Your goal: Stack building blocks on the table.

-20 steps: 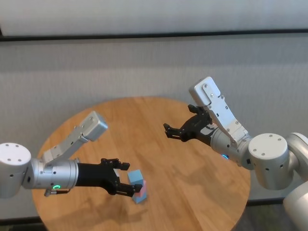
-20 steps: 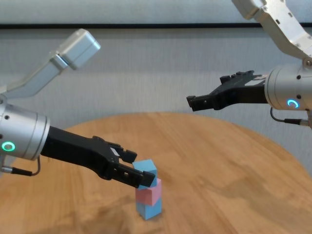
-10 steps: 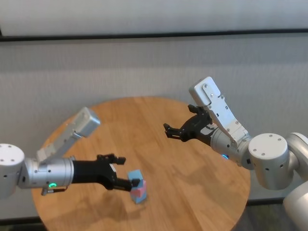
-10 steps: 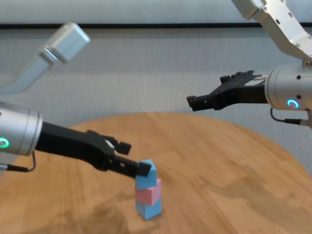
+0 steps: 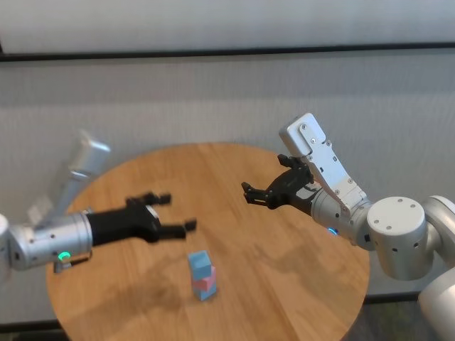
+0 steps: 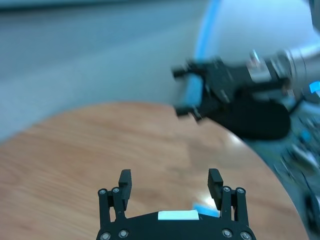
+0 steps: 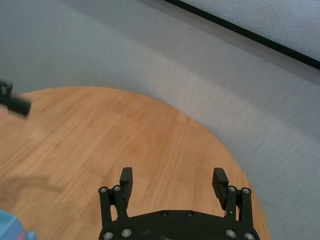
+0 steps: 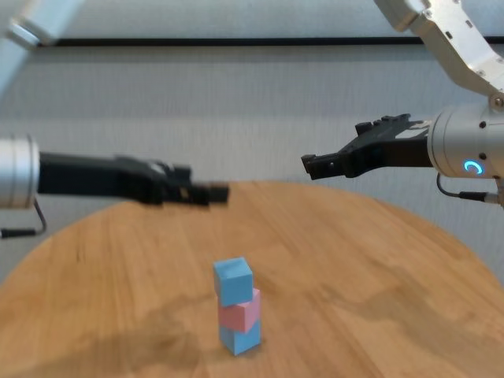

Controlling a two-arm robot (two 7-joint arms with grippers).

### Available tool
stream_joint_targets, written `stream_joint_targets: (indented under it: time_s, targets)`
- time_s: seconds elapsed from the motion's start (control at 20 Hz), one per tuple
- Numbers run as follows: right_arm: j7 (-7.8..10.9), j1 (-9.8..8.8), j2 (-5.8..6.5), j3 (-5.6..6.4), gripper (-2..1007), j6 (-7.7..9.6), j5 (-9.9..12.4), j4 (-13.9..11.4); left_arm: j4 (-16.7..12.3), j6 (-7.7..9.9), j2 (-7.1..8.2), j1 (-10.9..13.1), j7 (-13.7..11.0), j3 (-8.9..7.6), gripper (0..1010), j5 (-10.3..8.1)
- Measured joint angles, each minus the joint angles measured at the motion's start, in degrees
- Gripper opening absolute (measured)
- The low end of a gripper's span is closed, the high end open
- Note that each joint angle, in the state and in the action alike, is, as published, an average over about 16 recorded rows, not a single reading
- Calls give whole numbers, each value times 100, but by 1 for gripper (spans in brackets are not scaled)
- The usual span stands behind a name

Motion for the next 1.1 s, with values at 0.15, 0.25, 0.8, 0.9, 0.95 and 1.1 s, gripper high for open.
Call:
stream_joint_targets:
  time_s: [0.15, 0.25, 0.8, 0.9, 0.95, 1.1]
  targets:
    - [0, 0, 0, 0, 1004, 0, 0, 0, -116, -159, 9, 152, 215, -237, 1000, -153]
    - [0, 0, 0, 0, 1004, 0, 0, 0, -184, -251, 14, 240, 344, -368, 1000, -232]
    - [0, 0, 0, 0, 1005, 0, 0, 0, -314, -425, 26, 409, 574, -601, 1000, -334]
    - [0, 0, 0, 0, 1005, 0, 0, 0, -306, -418, 26, 400, 563, -590, 1000, -331]
    - [0, 0, 0, 0, 1004, 0, 0, 0, -303, -414, 25, 396, 558, -584, 1000, -329]
    - [0, 0, 0, 0, 1004, 0, 0, 0, -294, -404, 25, 385, 544, -570, 1000, -325]
